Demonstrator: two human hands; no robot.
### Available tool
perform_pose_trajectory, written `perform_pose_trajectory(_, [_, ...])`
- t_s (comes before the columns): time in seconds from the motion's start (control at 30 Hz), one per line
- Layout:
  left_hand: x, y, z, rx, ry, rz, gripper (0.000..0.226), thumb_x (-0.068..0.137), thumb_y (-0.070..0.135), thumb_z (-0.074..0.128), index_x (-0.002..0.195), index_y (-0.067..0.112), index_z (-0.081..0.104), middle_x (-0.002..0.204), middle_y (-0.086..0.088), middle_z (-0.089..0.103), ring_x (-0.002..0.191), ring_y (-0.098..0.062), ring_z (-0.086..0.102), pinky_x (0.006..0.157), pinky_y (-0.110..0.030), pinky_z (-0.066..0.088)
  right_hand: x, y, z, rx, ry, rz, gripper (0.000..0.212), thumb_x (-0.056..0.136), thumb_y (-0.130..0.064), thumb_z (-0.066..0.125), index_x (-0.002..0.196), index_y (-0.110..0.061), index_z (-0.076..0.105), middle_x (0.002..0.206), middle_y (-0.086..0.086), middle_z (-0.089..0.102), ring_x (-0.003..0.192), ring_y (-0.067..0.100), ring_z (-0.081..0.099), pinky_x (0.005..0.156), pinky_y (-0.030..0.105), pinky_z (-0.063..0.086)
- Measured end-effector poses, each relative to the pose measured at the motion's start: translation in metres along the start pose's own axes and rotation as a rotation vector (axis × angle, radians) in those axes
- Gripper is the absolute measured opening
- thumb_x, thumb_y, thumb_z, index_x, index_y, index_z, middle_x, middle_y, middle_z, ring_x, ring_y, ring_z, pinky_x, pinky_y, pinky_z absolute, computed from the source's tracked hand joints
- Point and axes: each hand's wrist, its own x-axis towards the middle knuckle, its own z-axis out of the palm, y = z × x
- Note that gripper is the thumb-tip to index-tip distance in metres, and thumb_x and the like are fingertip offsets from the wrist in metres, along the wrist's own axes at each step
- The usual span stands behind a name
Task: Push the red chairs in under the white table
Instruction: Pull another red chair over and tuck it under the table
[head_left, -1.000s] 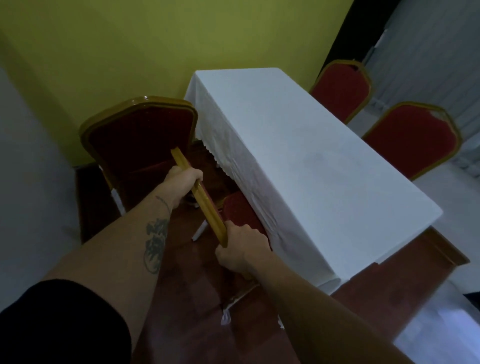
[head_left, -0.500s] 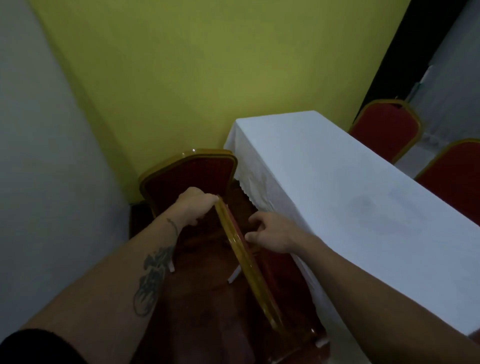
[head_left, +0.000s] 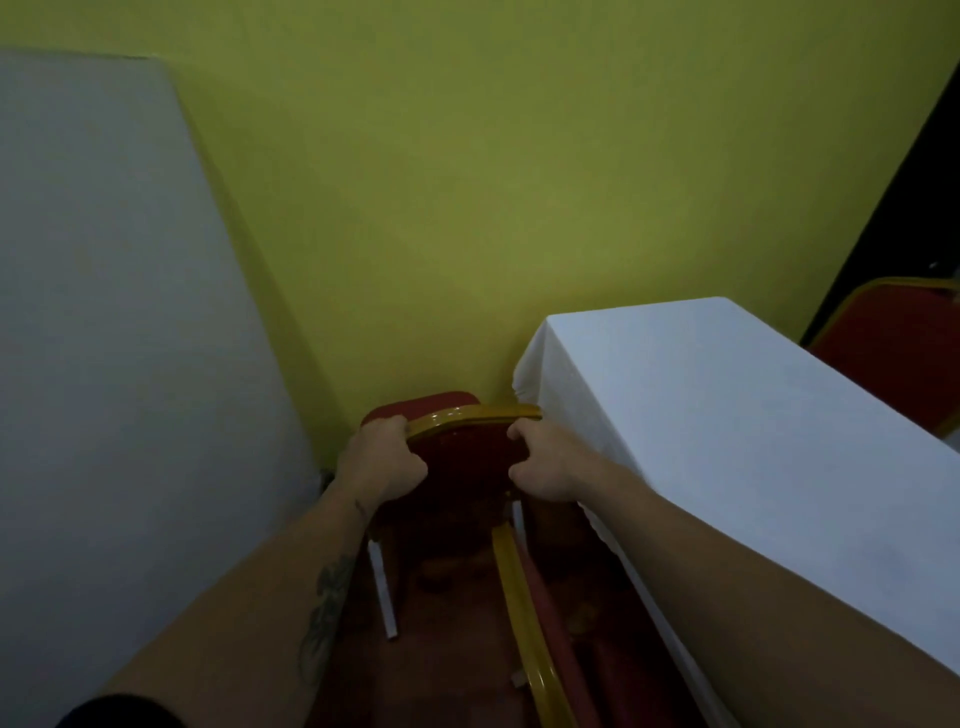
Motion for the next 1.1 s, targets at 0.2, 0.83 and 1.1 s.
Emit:
perform_pose_trajectory(0.2, [0.079,-0.019,0.016,0.195,-0.193,0.1,0.054,0.076,0.026,0.062,0.128,0.021,0.05,0.128,-0.009,0.055,0.119,-0.034,0.055,0.099,-0.048,0.048,0.071,-0.018,0.013,-0.192,-0.062,0.119,0.072,0.08,-0.026,0.062,0.147,-0.017,0.037,0.149,0.016,0.038,0.141,0.041,0.033,0.107,0.054,0.043])
perform_pose_trajectory(0.83, [0.147,-0.088,0.024,0.094,-0.393,0.396,0.045,0.068,0.035,0.062,0.113,0.033,0.068,0.101,0.0,0.069,0.084,-0.02,0.063,0.075,-0.037,0.053,0.132,-0.047,0.044,-0.69,-0.045,0.116,0.034,0.09,-0.039,0.059,0.118,-0.02,0.054,0.119,0.008,0.063,0.109,0.03,0.057,0.094,0.047,0.05])
perform_pose_trajectory(1.1, [0.166,-0.141,-0.021,0.283,-0.335,0.179,0.058,0.067,0.041,0.075,0.122,0.022,0.07,0.116,-0.008,0.071,0.099,-0.027,0.065,0.081,-0.031,0.052,0.103,-0.073,0.075,-0.444,-0.027,-0.061,0.033,0.092,-0.044,0.061,0.11,-0.017,0.061,0.116,0.008,0.065,0.108,0.031,0.058,0.092,0.044,0.05])
